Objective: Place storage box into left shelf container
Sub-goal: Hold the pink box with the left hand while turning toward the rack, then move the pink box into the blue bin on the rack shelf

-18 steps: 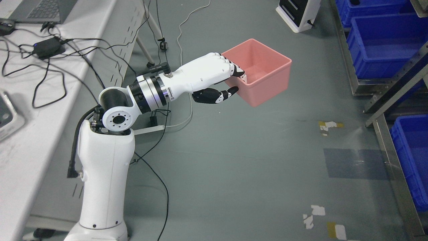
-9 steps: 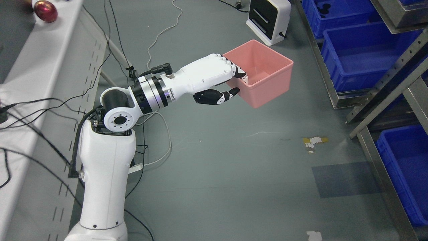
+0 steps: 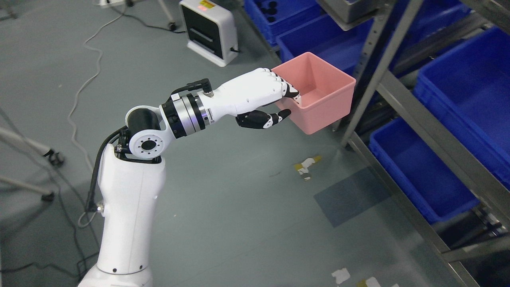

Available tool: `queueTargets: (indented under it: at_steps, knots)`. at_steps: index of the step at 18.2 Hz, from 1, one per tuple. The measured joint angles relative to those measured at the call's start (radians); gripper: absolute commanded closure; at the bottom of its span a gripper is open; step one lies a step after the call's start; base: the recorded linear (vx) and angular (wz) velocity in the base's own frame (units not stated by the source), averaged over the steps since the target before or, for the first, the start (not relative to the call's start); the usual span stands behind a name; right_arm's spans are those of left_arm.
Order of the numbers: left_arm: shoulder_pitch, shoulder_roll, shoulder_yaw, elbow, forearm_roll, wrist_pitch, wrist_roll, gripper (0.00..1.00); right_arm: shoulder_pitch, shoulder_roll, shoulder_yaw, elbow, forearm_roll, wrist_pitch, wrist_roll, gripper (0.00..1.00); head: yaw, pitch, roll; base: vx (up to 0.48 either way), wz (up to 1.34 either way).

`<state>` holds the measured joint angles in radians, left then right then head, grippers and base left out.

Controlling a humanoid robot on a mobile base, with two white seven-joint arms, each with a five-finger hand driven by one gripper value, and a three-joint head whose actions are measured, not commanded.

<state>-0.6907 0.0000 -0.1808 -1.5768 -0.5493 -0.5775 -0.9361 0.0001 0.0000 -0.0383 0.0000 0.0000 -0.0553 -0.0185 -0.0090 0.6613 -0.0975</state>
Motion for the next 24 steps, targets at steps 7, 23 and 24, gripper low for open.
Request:
queueTargets:
  at_steps: [7,23,24]
  knots:
    - [0.063,0.0,-0.072,0.004,0.012,0.003,-0.002,0.97,0.0,0.0,0.0,0.0,0.0,0.0,0.0,0.01,0.0,0.0,0.0,0.207,-0.9]
    - [0.126,0.0,-0.05,0.031,-0.157,0.008,-0.021,0.98,0.0,0.0,0.0,0.0,0.0,0.0,0.0,0.01,0.0,0.0,0.0,0.131,-0.51]
    - [0.126,0.0,-0.031,0.035,-0.186,0.008,-0.024,0.98,0.0,0.0,0.0,0.0,0.0,0.0,0.0,0.01,0.0,0.0,0.0,0.071,-0.31]
